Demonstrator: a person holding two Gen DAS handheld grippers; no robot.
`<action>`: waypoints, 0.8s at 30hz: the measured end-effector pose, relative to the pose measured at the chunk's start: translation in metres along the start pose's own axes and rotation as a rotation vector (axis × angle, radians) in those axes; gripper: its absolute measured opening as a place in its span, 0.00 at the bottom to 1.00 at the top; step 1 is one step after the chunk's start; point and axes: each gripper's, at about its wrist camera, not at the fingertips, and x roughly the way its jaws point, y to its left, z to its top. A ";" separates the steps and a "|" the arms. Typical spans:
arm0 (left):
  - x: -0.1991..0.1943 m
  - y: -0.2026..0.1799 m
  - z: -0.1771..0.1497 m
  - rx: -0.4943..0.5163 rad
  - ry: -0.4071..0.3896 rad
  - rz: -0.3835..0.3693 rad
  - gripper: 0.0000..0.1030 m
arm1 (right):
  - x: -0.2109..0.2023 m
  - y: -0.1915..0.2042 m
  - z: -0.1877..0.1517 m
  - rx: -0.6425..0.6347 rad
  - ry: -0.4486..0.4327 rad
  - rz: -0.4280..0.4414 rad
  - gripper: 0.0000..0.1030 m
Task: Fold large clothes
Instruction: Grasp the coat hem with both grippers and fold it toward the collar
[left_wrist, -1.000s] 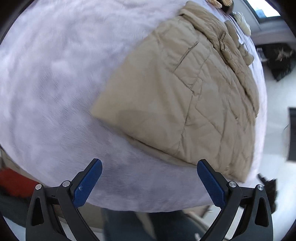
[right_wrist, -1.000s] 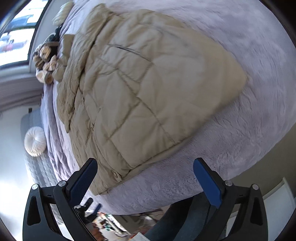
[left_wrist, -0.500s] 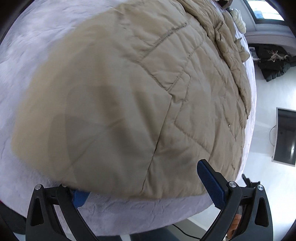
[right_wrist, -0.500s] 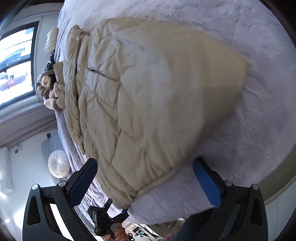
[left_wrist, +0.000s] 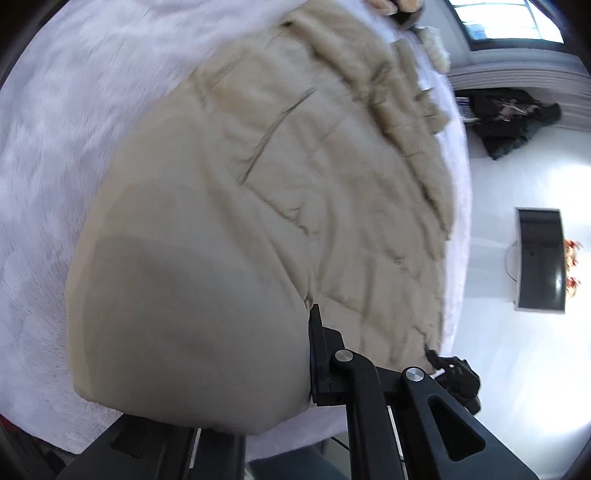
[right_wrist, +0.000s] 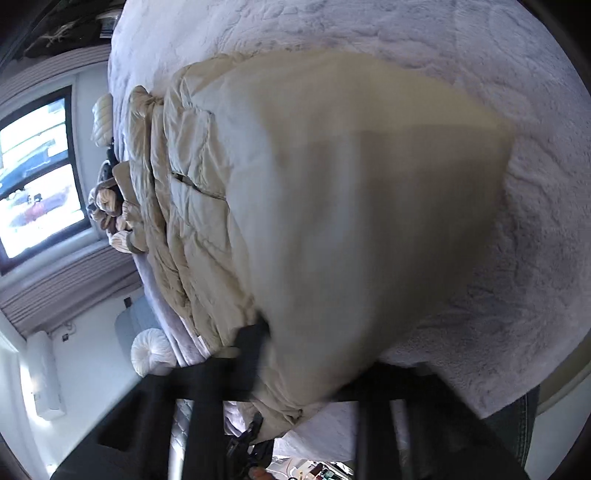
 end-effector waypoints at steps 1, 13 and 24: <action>-0.007 -0.005 0.002 0.009 -0.011 -0.016 0.11 | -0.002 0.004 -0.001 -0.015 -0.004 0.005 0.11; -0.061 -0.106 0.087 0.140 -0.204 -0.085 0.11 | -0.019 0.146 0.027 -0.333 0.013 0.065 0.09; -0.021 -0.168 0.211 0.165 -0.317 0.035 0.11 | 0.048 0.308 0.092 -0.633 0.089 -0.006 0.09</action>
